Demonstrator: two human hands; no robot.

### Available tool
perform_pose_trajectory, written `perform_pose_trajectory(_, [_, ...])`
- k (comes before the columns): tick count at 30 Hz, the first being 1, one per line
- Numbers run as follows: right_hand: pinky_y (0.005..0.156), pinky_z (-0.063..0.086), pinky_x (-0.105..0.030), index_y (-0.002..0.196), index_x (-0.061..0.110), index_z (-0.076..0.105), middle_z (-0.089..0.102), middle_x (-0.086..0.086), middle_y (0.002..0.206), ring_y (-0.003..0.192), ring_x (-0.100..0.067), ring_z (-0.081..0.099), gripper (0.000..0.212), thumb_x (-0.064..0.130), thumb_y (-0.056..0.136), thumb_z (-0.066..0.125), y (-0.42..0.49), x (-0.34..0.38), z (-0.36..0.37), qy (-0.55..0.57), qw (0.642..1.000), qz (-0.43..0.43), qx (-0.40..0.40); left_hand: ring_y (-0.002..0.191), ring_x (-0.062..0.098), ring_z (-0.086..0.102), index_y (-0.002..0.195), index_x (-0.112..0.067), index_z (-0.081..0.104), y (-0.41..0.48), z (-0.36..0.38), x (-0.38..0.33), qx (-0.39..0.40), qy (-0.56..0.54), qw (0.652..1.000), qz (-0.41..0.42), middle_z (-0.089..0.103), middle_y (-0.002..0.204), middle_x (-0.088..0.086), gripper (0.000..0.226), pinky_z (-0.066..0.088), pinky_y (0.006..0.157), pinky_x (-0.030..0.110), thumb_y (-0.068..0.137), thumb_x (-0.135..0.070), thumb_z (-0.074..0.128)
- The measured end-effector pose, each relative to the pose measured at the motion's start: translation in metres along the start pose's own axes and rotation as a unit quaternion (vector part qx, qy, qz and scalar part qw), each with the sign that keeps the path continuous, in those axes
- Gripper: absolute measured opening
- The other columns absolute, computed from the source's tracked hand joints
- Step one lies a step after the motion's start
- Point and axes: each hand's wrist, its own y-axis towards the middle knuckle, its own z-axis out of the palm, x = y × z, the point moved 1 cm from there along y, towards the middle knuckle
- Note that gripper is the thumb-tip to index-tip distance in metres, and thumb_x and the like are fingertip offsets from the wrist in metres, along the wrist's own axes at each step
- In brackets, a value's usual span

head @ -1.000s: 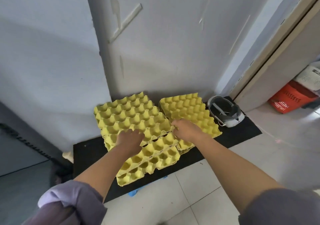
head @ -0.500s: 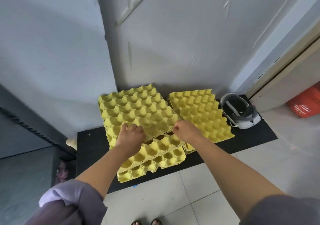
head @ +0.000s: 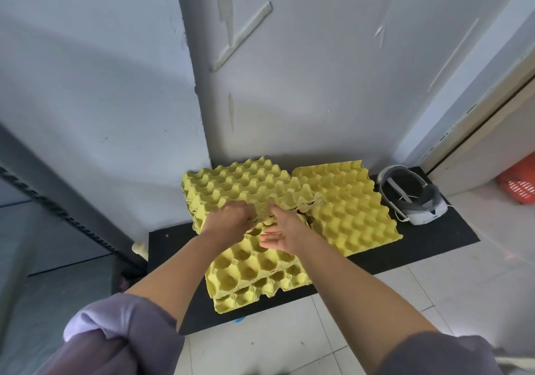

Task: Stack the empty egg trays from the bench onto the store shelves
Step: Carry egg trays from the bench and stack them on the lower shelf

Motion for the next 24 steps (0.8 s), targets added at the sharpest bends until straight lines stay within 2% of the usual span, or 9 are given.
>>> perform_pose_trajectory(4, [0.086,0.051,-0.049,0.128,0.002,0.046,0.056,-0.025,0.111,0.096,-0.039,0.061,0.03,0.015,0.1,0.043,0.002,-0.004,0.021,0.108,0.994,0.006,-0.021,0.106,0.02,0.054,0.105,-0.016,0.063,-0.004,0.004,0.011,0.006,-0.09,0.996,0.005,0.054,0.111,-0.001,0.017,0.049,0.086,0.037,0.095,-0.021,0.051])
perform_pose_trajectory(8, [0.096,0.047,-0.048,0.105,0.0,0.052,0.055,-0.02,0.093,0.091,-0.033,0.057,0.022,0.002,0.101,0.03,0.001,-0.003,0.019,0.116,0.993,-0.013,-0.036,0.116,0.019,0.05,0.116,-0.019,0.06,-0.016,-0.006,0.023,-0.067,-0.116,0.991,-0.011,0.053,0.125,-0.002,0.024,0.044,0.093,0.033,0.093,-0.024,0.053])
perform_pose_trajectory(10, [0.076,0.054,-0.041,0.12,-0.001,0.048,0.051,-0.012,0.086,0.076,-0.025,0.056,0.025,0.005,0.101,0.032,-0.003,0.0,0.021,0.09,0.995,-0.044,-0.019,0.12,0.019,0.047,0.123,-0.023,0.055,-0.02,-0.014,0.031,-0.059,-0.112,0.991,-0.041,0.05,0.131,-0.003,0.029,0.042,0.096,0.035,0.094,-0.028,0.051])
perform_pose_trajectory(12, [0.06,0.051,-0.033,0.135,0.0,0.039,0.05,-0.008,0.087,0.073,-0.021,0.056,0.036,0.009,0.1,0.035,-0.006,0.002,0.02,0.066,0.995,-0.073,-0.017,0.124,0.019,0.043,0.129,-0.027,0.05,-0.024,-0.021,0.035,-0.026,-0.103,0.992,-0.066,0.046,0.136,-0.002,0.034,0.04,0.099,0.037,0.096,-0.035,0.047])
perform_pose_trajectory(17, [0.05,0.052,-0.032,0.131,0.002,0.044,0.057,-0.014,0.102,0.075,-0.024,0.06,0.035,0.013,0.099,0.036,-0.021,0.008,-0.003,0.073,0.992,-0.092,-0.052,0.136,0.018,0.03,0.134,-0.031,0.045,-0.028,-0.033,0.023,-0.011,-0.052,0.997,-0.053,0.038,0.143,-0.006,0.04,0.027,0.109,0.042,0.096,-0.044,0.042])
perform_pose_trajectory(19, [0.057,0.054,-0.039,0.119,0.002,0.053,0.061,-0.018,0.103,0.079,-0.03,0.06,0.028,0.01,0.097,0.037,-0.027,0.011,-0.018,0.093,0.988,-0.091,-0.088,0.137,0.02,0.028,0.134,-0.033,0.045,-0.029,-0.037,0.016,-0.022,-0.052,0.997,-0.056,0.036,0.145,-0.006,0.041,0.024,0.11,0.043,0.095,-0.046,0.044])
perform_pose_trajectory(21, [0.074,0.055,-0.048,0.107,0.003,0.056,0.061,-0.018,0.093,0.077,-0.03,0.058,0.025,0.009,0.096,0.035,-0.034,0.011,-0.032,0.079,0.985,-0.085,-0.124,0.138,0.021,0.027,0.136,-0.034,0.042,-0.031,-0.038,0.011,-0.019,-0.053,0.996,-0.062,0.033,0.147,-0.005,0.043,0.025,0.11,0.044,0.095,-0.044,0.045])
perform_pose_trajectory(22, [0.081,0.053,-0.051,0.105,0.003,0.056,0.061,-0.017,0.092,0.077,-0.03,0.058,0.024,0.009,0.096,0.035,-0.037,0.01,-0.037,0.07,0.984,-0.087,-0.138,0.138,0.022,0.027,0.139,-0.034,0.038,-0.032,-0.038,0.009,-0.014,-0.053,0.996,-0.063,0.032,0.149,-0.004,0.046,0.026,0.109,0.044,0.095,-0.043,0.046])
perform_pose_trajectory(24, [0.084,0.052,-0.051,0.107,0.005,0.058,0.063,-0.017,0.098,0.083,-0.031,0.059,0.024,0.013,0.095,0.038,-0.041,0.006,-0.048,0.069,0.982,-0.089,-0.15,0.138,0.023,0.027,0.143,-0.034,0.032,-0.034,-0.038,0.005,-0.01,-0.058,0.996,-0.062,0.03,0.15,-0.003,0.05,0.028,0.108,0.044,0.095,-0.041,0.046])
